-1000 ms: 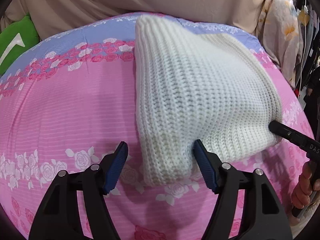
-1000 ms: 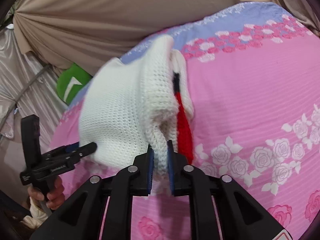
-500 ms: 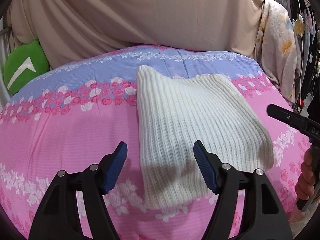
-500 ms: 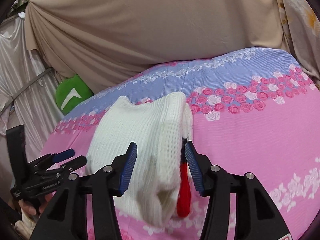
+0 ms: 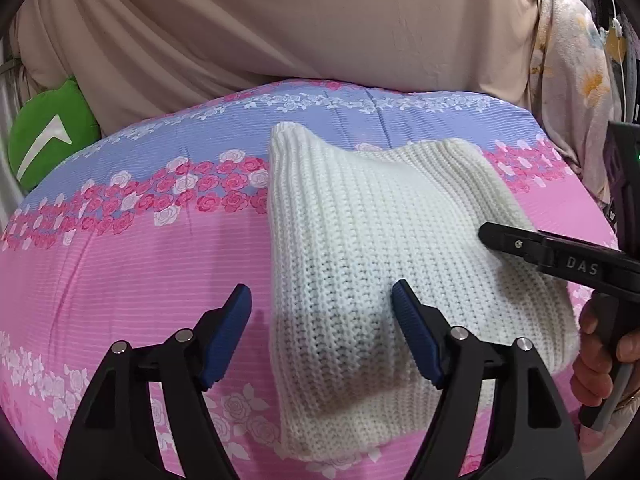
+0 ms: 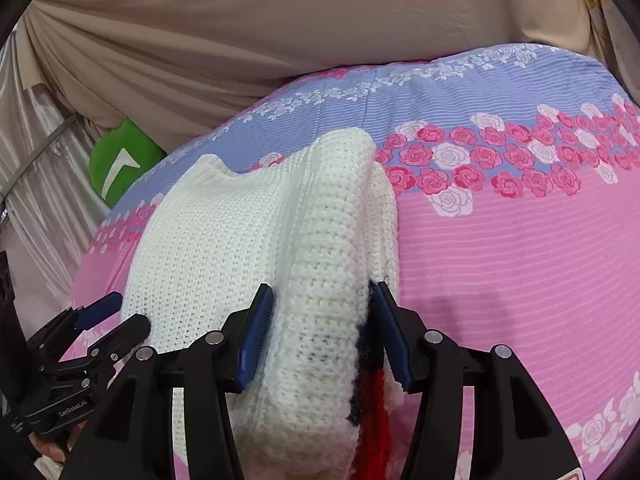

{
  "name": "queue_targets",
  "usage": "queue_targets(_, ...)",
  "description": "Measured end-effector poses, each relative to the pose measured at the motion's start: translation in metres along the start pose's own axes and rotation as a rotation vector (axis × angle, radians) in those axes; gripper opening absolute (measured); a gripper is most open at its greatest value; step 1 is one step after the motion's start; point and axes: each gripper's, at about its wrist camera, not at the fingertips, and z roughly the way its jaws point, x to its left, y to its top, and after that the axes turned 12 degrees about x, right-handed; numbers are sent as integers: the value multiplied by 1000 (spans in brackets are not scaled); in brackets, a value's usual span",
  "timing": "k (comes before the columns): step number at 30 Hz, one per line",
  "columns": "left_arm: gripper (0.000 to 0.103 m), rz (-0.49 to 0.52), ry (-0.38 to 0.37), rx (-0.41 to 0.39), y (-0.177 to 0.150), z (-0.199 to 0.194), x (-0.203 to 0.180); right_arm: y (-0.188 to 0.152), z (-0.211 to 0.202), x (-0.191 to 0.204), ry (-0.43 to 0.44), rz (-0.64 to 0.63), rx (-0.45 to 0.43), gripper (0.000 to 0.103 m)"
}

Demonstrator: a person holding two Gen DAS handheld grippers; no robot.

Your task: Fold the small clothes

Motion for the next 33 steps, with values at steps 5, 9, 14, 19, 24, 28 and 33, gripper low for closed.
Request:
queue_targets(5, 72, -40, -10, 21, -1, 15, 9, 9, -1, 26, -67, -92, 9, 22)
queue_targets(9, 64, -91, -17, -60, -2, -11, 20, 13, -45, 66, 51, -211, -129, 19)
queue_targets(14, 66, -71, 12, -111, 6, -27, 20, 20, -44, 32, 94, -115, -150, 18)
queue_targets(19, 69, -55, 12, -16, 5, 13, 13, 20, 9, -21, 115, 73, 34, 21)
queue_targets(24, 73, -48, 29, -26, 3, 13, 14, -11, -44, -10, 95, 40, -93, 26)
queue_targets(28, 74, -41, 43, -21, -1, 17, 17, -44, -51, 3, 78, 5, -93, 26)
queue_targets(33, 74, -25, 70, -26, -4, 19, 15, -63, -36, 8, -17, -40, -71, 26)
